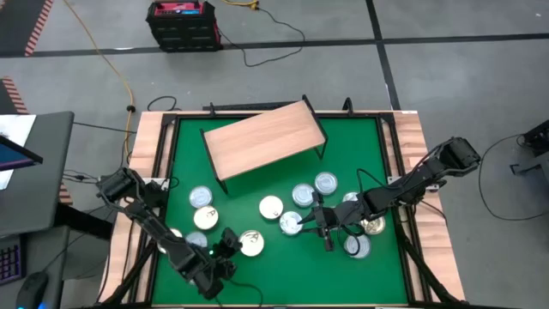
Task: Stack canned seafood by type on shelf
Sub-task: Put the blue pink tuna can on the shelf
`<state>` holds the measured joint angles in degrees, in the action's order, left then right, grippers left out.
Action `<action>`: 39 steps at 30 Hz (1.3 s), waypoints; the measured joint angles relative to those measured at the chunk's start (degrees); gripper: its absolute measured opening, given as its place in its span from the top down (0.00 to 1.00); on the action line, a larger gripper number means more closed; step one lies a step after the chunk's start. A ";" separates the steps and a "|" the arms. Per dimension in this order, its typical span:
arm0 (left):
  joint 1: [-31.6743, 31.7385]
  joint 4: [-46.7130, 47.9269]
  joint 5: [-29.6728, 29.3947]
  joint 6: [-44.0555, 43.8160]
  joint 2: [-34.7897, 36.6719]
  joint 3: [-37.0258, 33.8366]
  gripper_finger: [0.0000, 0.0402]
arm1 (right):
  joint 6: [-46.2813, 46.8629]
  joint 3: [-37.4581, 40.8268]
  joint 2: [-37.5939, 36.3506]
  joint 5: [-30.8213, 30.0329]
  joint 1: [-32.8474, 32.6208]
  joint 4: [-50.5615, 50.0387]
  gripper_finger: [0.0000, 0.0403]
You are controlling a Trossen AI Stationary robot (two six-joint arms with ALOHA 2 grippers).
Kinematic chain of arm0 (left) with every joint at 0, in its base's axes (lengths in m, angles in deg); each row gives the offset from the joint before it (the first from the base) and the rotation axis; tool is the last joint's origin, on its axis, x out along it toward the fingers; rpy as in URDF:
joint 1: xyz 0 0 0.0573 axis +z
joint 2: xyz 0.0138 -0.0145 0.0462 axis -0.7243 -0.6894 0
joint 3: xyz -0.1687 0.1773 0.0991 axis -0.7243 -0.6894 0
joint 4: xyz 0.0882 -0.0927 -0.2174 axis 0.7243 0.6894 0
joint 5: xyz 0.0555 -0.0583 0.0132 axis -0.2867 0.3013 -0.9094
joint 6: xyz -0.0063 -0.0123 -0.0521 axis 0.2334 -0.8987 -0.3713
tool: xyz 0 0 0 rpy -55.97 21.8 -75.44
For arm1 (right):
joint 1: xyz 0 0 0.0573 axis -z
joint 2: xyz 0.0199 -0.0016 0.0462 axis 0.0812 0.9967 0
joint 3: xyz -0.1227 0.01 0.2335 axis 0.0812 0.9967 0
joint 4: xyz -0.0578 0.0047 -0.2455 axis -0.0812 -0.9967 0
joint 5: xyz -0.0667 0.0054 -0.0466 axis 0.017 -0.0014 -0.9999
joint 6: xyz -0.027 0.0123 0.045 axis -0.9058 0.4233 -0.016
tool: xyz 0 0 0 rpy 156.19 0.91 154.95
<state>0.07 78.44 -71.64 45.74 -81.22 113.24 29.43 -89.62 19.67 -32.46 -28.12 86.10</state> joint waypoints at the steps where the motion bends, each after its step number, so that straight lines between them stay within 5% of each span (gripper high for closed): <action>1: 1.12 -0.63 0.47 -0.45 0.00 -0.47 0.83 | 0.00 -0.02 0.00 -0.01 0.00 0.18 0.66; 19: 4.85 -17.03 7.23 6.89 0.02 1.36 0.88 | 1.51 -0.02 -5.51 -0.19 0.37 -6.14 0.66; 31: 7.43 -17.82 9.33 8.60 -3.43 1.40 0.88 | 1.11 -0.02 -3.92 -0.28 0.81 -5.02 0.66; 39: 6.49 -16.68 -3.51 10.06 -6.64 1.36 0.89 | 1.07 -0.02 -3.93 -0.34 0.74 -4.77 0.66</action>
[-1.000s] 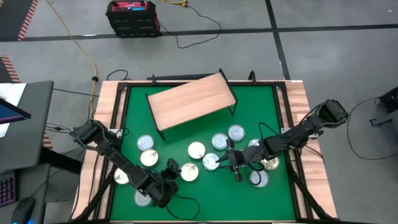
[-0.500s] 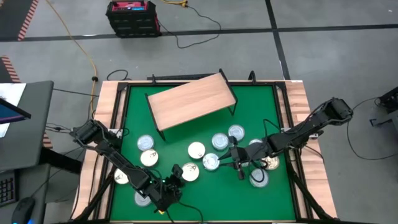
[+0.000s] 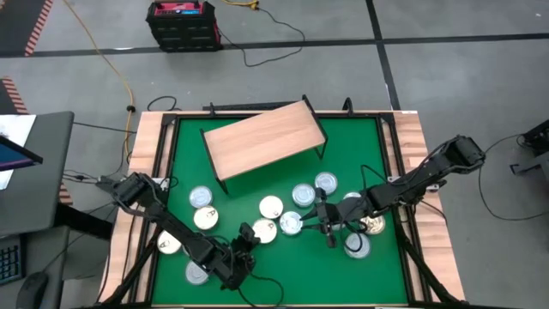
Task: Stack canned seafood by type on shelf
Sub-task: Put the blue pink tuna can on the shelf
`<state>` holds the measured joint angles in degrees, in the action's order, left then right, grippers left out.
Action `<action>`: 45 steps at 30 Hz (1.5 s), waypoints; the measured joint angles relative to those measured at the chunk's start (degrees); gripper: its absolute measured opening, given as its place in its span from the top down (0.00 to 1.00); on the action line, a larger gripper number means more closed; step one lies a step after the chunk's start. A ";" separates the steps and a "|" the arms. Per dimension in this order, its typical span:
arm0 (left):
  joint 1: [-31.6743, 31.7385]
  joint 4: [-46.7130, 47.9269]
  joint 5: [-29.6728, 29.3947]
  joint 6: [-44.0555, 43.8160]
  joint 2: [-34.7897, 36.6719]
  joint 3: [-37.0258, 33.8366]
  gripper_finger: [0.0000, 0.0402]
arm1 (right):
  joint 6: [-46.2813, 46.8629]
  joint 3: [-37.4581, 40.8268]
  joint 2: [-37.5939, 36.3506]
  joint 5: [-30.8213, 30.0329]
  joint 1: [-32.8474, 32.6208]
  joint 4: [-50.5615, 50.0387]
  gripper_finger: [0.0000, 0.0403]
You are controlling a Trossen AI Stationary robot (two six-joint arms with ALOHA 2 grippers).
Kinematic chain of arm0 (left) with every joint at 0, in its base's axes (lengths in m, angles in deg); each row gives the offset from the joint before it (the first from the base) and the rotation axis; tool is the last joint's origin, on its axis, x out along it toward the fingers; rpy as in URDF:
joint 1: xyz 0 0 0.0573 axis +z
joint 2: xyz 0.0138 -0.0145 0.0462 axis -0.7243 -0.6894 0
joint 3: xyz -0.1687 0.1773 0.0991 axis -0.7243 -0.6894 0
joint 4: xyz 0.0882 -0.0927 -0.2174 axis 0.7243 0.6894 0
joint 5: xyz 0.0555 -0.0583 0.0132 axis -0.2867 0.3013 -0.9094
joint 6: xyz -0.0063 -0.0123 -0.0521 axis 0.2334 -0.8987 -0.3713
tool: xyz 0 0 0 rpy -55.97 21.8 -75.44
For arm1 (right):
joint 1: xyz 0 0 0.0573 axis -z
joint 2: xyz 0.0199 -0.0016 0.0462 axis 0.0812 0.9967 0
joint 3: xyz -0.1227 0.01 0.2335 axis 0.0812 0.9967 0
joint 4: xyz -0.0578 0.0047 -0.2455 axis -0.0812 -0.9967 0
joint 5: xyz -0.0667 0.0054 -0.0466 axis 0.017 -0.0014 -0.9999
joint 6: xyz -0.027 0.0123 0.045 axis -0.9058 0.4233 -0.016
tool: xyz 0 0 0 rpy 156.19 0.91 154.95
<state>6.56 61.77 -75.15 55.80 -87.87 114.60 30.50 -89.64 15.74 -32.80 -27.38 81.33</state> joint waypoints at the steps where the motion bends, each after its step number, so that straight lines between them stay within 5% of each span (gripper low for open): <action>1: -0.06 0.13 -0.15 0.02 0.00 0.00 0.90 | 0.00 0.00 0.00 -0.01 0.00 0.03 0.66; 5: -0.02 0.60 1.54 -1.05 0.17 0.03 0.98 | 0.00 0.00 0.00 -0.04 0.00 0.57 0.66; 32: -0.13 1.47 8.49 -14.80 -0.04 0.10 1.00 | 0.04 0.00 0.00 -0.12 0.00 0.42 0.66; 40: -2.84 14.67 14.95 -26.22 0.00 12.90 0.99 | 0.48 0.00 0.02 -0.09 0.64 0.39 0.66; 45: -1.93 23.79 14.85 -30.03 0.15 22.36 0.86 | 1.95 0.00 0.02 0.28 1.73 -0.03 0.63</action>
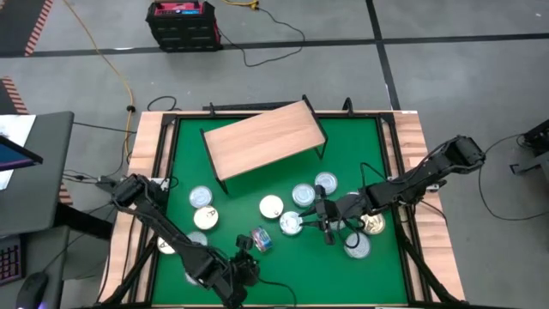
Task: Stack canned seafood by type on shelf
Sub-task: Put the blue pink tuna can on the shelf
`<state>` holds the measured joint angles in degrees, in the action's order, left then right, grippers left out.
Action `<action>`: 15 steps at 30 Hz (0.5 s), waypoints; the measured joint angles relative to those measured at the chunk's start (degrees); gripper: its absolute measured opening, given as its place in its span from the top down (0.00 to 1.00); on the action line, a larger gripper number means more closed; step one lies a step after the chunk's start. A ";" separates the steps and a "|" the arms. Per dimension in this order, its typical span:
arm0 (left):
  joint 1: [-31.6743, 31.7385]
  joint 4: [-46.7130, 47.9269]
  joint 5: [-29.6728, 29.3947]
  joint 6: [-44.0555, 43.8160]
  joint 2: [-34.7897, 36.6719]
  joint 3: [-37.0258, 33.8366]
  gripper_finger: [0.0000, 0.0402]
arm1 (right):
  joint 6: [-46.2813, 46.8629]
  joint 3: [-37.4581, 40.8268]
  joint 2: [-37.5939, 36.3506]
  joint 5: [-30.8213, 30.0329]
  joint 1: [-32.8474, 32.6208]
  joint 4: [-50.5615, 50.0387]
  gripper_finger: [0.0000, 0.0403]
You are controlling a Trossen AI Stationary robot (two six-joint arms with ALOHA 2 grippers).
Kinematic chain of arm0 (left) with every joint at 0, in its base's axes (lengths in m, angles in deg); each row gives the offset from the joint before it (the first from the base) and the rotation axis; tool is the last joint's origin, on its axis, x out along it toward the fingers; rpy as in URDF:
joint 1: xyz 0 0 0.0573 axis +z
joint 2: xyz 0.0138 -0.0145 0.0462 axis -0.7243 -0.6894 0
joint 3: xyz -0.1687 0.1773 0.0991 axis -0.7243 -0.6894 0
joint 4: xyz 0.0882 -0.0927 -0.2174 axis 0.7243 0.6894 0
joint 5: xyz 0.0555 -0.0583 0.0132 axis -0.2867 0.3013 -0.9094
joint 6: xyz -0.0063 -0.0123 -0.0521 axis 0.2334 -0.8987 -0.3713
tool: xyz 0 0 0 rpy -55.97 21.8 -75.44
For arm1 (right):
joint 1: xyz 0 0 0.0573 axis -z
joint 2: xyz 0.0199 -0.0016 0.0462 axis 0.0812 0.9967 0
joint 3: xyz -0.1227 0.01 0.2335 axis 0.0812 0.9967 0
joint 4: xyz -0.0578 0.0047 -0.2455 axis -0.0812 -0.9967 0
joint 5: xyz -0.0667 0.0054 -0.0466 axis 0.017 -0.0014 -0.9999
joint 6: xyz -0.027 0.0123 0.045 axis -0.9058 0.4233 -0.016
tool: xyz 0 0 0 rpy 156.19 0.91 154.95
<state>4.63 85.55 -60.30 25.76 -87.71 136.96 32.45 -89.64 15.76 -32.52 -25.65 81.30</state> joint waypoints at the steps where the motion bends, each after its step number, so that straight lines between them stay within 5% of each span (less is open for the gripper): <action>1: 0.59 0.99 0.02 0.13 0.00 1.07 0.82 | 0.42 0.00 0.00 0.02 0.24 -0.43 0.61; 6: 4.71 1.78 2.61 6.04 0.00 3.29 0.59 | 2.01 0.00 0.02 0.12 -0.06 -2.90 0.48; 15: 14.72 6.92 21.88 12.65 -0.07 4.12 0.28 | 3.06 0.02 0.02 0.32 -1.14 -7.85 0.34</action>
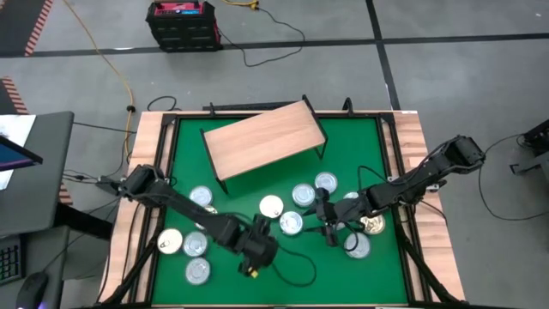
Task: Stack canned seafood by type on shelf
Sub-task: Put the blue pink tuna can on the shelf
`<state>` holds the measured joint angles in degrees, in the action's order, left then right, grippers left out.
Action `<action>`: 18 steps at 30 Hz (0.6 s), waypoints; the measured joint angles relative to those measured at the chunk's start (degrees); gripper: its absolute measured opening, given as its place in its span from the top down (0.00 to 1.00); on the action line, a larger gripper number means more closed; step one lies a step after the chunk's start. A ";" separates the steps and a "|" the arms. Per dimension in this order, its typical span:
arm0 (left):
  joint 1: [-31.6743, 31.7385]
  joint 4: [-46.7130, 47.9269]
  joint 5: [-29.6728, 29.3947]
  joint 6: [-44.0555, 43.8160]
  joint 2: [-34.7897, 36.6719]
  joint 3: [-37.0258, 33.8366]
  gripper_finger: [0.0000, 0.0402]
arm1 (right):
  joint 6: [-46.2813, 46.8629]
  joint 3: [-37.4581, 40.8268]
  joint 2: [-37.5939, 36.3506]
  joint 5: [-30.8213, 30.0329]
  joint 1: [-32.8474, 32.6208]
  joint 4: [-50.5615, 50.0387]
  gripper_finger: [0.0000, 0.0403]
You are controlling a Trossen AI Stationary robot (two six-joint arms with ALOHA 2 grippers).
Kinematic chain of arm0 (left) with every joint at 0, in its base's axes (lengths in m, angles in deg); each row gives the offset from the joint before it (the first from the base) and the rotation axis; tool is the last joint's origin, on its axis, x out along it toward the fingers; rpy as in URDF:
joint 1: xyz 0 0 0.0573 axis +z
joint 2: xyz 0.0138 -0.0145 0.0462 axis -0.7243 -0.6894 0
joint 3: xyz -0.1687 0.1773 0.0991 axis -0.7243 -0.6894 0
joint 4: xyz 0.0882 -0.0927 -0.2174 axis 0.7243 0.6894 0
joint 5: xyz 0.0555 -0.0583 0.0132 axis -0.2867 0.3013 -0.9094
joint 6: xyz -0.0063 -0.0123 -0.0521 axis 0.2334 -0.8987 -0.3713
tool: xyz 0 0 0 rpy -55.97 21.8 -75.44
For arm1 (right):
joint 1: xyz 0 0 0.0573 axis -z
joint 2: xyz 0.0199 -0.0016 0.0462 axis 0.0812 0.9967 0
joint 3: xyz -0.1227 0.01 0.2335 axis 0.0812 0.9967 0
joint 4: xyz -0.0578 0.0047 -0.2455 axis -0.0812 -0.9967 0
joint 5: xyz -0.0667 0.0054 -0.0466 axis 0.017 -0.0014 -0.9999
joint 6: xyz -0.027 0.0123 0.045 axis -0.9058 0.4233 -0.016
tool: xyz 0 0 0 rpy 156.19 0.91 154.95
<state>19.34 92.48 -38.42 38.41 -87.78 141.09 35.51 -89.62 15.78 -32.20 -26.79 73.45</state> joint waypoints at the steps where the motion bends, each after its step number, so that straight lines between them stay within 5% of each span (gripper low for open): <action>1: 0.64 1.40 0.30 1.05 -0.02 0.63 0.26 | 0.01 0.00 0.00 -0.01 0.04 -0.58 0.34; 8: 2.70 3.26 1.92 8.54 -0.02 3.83 0.21 | -0.29 0.00 0.02 -0.02 0.04 -1.62 0.34; 18: 4.63 7.63 2.31 8.47 0.03 9.22 0.21 | 1.04 0.00 0.02 -0.02 0.04 -5.32 0.34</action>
<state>23.98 100.11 -36.11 46.88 -87.75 150.31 36.55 -89.62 15.80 -32.22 -26.74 68.13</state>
